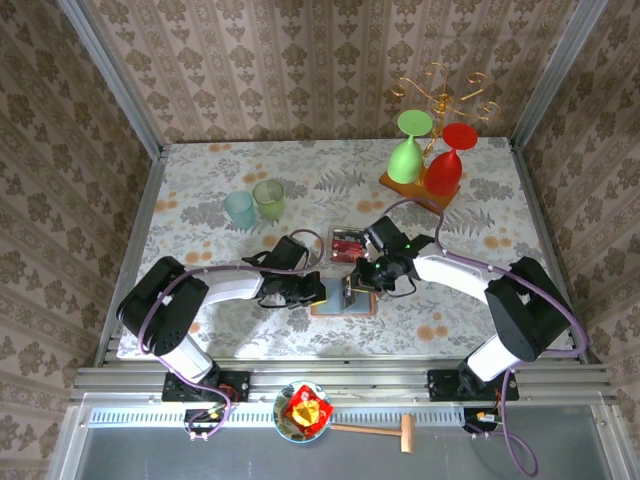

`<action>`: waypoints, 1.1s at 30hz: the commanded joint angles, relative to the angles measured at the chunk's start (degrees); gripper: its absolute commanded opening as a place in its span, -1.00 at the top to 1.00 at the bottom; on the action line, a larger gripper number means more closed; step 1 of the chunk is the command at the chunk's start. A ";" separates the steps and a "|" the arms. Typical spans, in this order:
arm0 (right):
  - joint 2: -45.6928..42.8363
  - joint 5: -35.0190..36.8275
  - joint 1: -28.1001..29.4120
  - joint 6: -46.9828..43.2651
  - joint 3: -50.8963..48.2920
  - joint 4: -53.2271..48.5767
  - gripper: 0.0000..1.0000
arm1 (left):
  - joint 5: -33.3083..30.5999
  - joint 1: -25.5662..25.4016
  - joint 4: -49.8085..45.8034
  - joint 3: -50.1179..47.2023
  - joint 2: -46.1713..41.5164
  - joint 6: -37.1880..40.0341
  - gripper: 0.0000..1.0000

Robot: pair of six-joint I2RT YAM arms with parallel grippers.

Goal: Take the credit cards out of the card holder

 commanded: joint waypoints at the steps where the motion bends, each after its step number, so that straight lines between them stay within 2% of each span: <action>1: 1.73 1.99 0.85 -1.39 1.78 -2.86 0.83 | 0.30 -0.04 0.31 -0.89 -1.42 -1.43 0.87; 5: 2.87 2.19 1.74 -1.02 2.73 -2.81 0.77 | 1.78 0.03 3.05 -1.51 -2.28 -3.01 0.75; 8: 2.89 2.35 2.36 -0.28 3.10 -2.77 0.68 | 1.26 0.26 1.97 -1.21 -3.40 -2.59 0.74; 12: 1.89 2.72 2.90 0.70 3.10 -3.31 0.67 | 1.07 0.64 1.11 -1.58 -5.11 -2.30 0.74; 23: -1.34 4.52 3.25 2.75 1.66 -5.14 0.72 | 1.90 1.69 -1.51 -0.46 -6.40 -0.38 0.74; 33: -0.31 4.45 3.34 2.69 1.76 -4.67 0.78 | 2.01 1.96 -1.30 -0.86 -6.48 -0.37 0.74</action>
